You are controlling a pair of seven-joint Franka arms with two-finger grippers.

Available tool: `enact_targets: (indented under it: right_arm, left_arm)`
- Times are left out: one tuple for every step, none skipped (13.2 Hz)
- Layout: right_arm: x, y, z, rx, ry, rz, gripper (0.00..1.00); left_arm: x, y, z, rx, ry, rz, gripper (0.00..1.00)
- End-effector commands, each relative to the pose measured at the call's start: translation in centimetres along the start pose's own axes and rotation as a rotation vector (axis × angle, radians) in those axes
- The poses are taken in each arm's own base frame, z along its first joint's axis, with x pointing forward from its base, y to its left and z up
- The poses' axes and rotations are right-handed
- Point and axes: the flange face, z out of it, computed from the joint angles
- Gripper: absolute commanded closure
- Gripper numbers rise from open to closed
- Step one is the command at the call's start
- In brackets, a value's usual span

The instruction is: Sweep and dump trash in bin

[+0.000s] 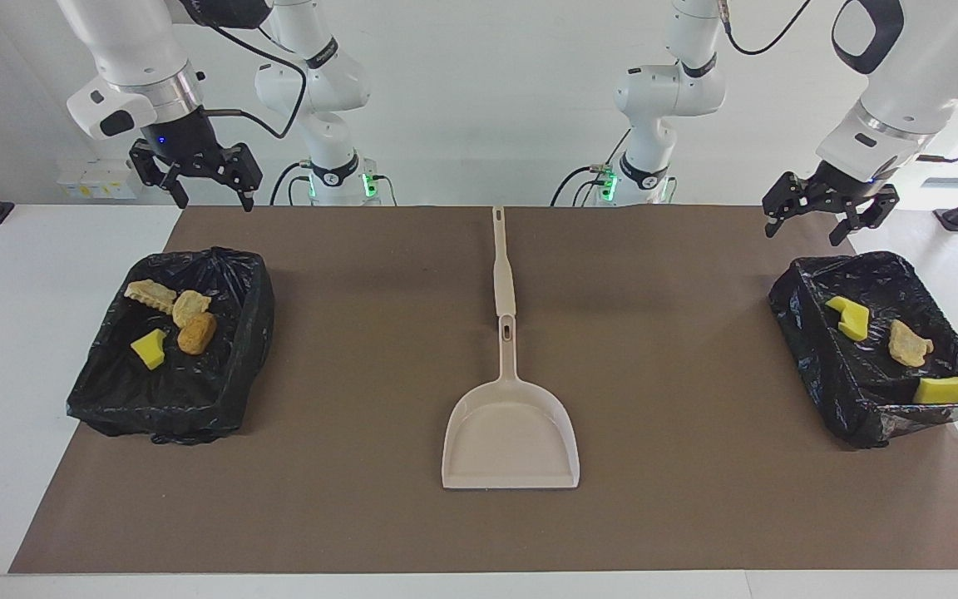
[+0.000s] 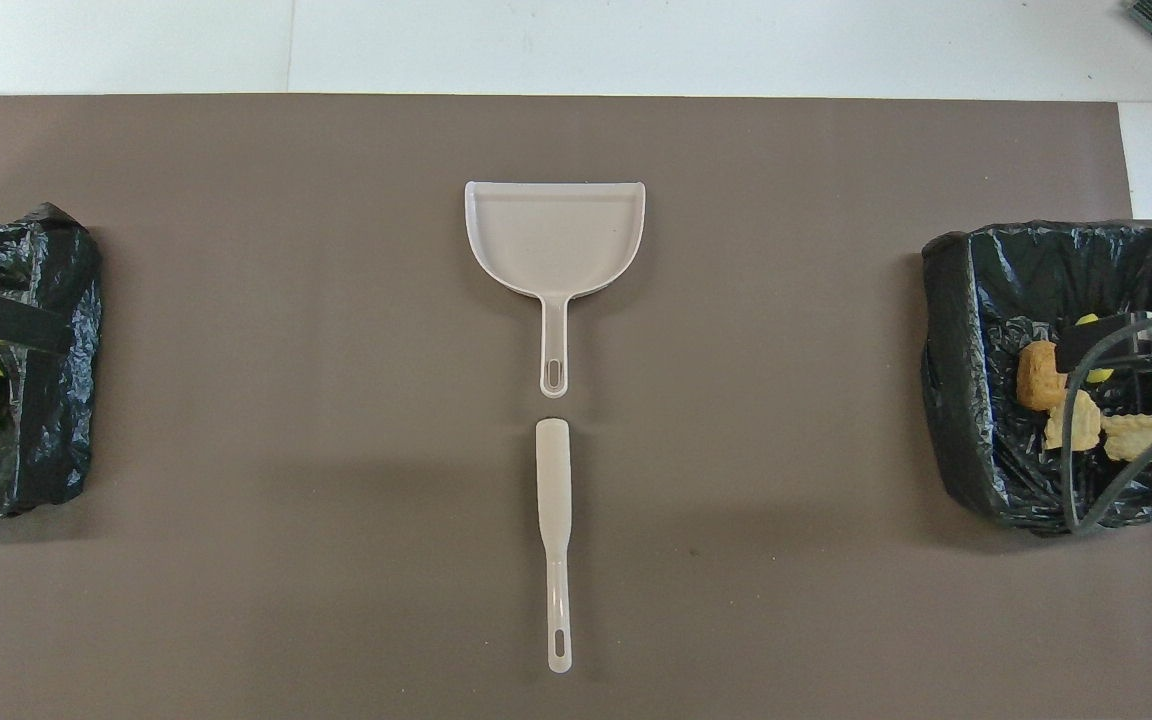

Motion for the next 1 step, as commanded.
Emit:
enact_targets:
  right_arm:
    - [-0.32, 0.06, -0.25, 0.020, 0.005, -0.015, 0.00]
  left_arm:
    - [0.29, 0.24, -0.41, -0.003, -0.016, -0.003, 0.00]
